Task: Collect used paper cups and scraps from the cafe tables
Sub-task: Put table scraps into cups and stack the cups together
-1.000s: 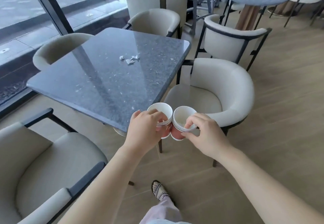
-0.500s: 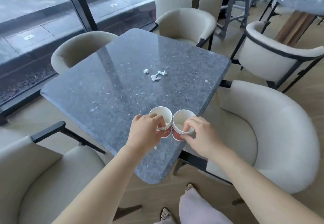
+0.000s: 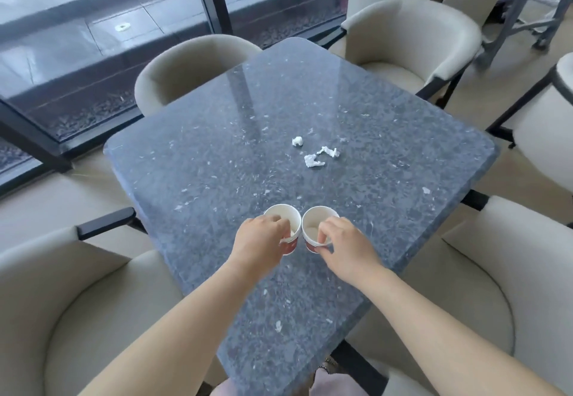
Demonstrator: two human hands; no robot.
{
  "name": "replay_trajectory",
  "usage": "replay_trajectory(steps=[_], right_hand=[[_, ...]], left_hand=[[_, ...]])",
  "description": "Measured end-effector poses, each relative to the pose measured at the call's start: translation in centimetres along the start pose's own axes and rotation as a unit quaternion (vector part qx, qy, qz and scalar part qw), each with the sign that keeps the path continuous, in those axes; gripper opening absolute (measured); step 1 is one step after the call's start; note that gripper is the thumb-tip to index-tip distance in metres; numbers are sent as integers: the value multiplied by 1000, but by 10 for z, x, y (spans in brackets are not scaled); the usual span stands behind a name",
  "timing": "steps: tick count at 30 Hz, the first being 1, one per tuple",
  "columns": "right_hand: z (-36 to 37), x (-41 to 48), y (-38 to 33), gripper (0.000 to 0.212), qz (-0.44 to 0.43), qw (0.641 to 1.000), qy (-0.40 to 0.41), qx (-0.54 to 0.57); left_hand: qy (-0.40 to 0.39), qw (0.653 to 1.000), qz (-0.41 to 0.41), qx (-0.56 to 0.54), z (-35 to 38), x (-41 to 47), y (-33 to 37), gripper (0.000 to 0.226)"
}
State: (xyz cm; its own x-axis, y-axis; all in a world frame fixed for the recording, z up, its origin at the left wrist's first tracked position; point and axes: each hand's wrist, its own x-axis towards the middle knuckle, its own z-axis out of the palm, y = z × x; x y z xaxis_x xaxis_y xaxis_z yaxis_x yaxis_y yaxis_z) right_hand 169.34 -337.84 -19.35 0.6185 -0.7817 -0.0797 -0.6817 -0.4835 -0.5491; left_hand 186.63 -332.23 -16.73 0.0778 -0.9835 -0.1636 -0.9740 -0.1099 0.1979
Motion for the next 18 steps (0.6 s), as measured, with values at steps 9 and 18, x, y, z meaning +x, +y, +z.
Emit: replay_trajectory(steps=[9, 18], right_hand=[[17, 50, 17, 12, 54, 997, 45, -38], [9, 66, 19, 25, 54, 994, 90, -22]], left_hand=[[-16, 999, 0, 42, 19, 60, -24, 14], [-12, 999, 29, -12, 24, 83, -42, 28]])
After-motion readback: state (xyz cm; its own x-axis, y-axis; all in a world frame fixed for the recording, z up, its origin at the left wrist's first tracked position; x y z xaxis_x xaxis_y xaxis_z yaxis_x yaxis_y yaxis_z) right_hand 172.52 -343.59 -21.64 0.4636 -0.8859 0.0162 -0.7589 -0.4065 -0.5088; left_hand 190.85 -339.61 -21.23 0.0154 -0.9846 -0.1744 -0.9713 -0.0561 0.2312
